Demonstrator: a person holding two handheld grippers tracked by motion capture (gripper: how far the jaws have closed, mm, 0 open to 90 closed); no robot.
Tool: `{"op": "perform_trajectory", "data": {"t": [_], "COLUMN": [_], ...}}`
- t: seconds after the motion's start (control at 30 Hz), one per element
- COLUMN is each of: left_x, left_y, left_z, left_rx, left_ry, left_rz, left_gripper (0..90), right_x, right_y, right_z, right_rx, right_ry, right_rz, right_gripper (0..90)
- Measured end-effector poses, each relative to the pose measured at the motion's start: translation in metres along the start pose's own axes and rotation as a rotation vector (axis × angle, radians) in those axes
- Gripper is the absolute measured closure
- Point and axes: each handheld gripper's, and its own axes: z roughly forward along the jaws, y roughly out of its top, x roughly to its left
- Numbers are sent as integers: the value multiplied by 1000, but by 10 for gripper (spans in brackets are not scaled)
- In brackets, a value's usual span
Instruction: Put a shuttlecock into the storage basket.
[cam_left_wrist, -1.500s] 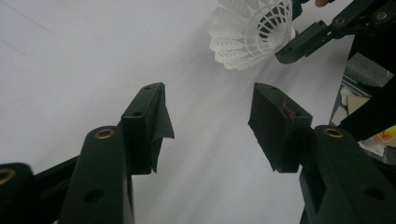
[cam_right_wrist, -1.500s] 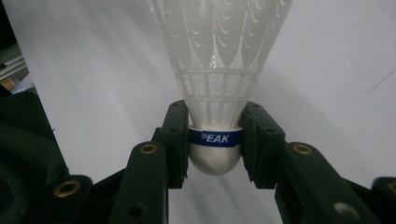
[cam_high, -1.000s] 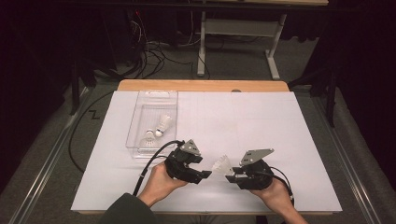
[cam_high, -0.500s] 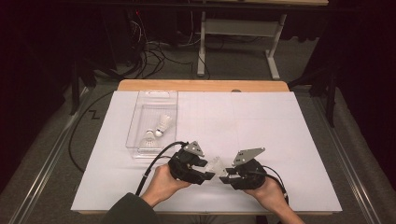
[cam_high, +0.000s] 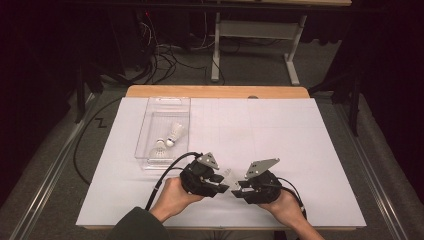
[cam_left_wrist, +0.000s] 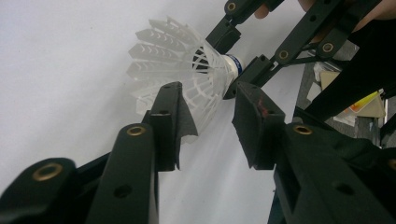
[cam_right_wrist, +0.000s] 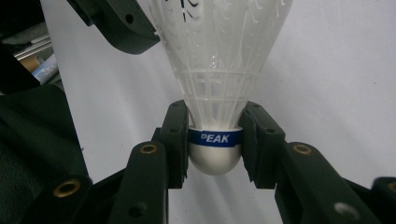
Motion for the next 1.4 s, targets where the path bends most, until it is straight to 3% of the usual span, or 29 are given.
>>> {"op": "perform_trajectory", "data": {"t": [0.73, 1.13, 1.4], "left_x": [-1, -1, 1], "left_y": [-1, -1, -2], "left_z": [1, -1, -4], "left_rx": [25, 23, 15], "left_ry": [-21, -18, -10], "left_rz": [46, 47, 37], "left_gripper": [889, 900, 900], "right_x": [1, 1, 1], "right_y": [2, 2, 1], "right_z": [2, 2, 3], "right_rx": [-6, -10, -17], "right_ry": [11, 18, 15], "right_rz": [-23, -16, -6], "right_gripper": [654, 635, 558]}}
